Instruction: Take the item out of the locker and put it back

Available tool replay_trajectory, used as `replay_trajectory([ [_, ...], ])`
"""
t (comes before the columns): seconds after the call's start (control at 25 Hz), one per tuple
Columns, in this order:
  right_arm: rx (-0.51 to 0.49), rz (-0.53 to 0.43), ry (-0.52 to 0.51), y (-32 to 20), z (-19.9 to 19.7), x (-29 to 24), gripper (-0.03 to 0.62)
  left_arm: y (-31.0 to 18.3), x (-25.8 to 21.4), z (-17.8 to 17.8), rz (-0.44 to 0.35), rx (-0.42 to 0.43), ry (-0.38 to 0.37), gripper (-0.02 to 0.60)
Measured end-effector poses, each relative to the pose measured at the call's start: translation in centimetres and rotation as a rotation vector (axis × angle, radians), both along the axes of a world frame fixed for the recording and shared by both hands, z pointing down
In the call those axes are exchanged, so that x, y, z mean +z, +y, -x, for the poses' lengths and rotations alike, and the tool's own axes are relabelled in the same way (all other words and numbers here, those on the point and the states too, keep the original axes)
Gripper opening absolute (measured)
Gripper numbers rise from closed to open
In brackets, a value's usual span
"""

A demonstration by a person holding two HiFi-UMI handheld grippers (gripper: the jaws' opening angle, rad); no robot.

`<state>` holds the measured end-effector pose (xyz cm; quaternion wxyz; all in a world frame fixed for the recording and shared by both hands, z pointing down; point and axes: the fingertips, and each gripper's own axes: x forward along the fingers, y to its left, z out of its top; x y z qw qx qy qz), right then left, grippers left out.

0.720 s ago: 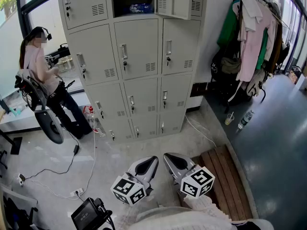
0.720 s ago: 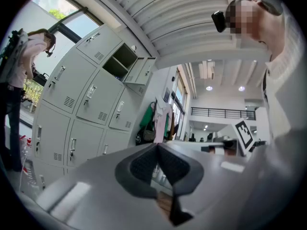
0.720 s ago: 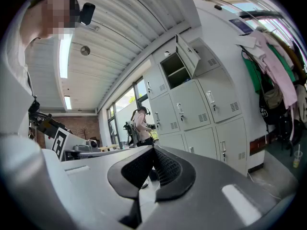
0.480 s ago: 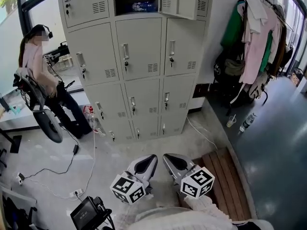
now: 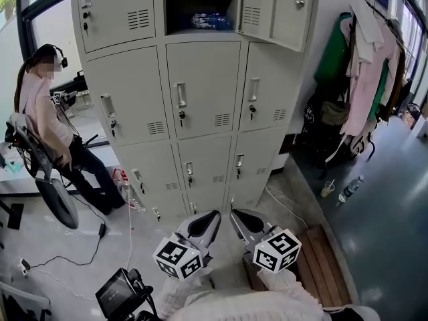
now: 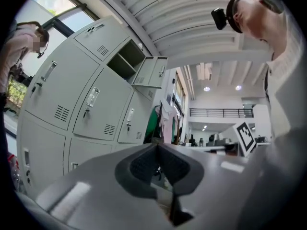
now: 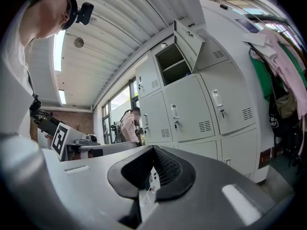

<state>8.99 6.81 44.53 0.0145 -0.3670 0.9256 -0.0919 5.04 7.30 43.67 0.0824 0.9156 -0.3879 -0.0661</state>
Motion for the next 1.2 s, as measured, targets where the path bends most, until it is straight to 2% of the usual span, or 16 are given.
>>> replay_trajectory([
  [0.2, 0.029, -0.030, -0.034, -6.8, 3.3, -1.7, -0.005, -5.9, -1.5, 3.1, -0.030, 0.056, 0.001, 0.008],
  [0.4, 0.051, -0.029, -0.038, -11.1, 5.9, -1.8, -0.005, -10.6, -1.9, 5.1, -0.031, 0.090, -0.008, 0.008],
  [0.68, 0.073, -0.025, -0.014, -15.8, 5.9, -1.3, -0.005, -16.1, -1.7, 6.1, -0.044, 0.084, -0.035, 0.008],
  [0.84, 0.073, -0.056, -0.017, -19.4, 5.3, -2.5, -0.005, -19.2, -2.2, 5.9, -0.045, 0.094, -0.029, 0.008],
  [1.0, 0.043, -0.092, -0.016, -23.5, 5.8, -4.0, -0.005, -22.9, -3.8, 5.4, -0.078, 0.072, -0.050, 0.006],
  [1.2, 0.014, -0.140, -0.011, -28.2, 5.7, -6.1, -0.005, -27.1, -7.1, 5.5, -0.146, 0.041, -0.029, 0.006],
])
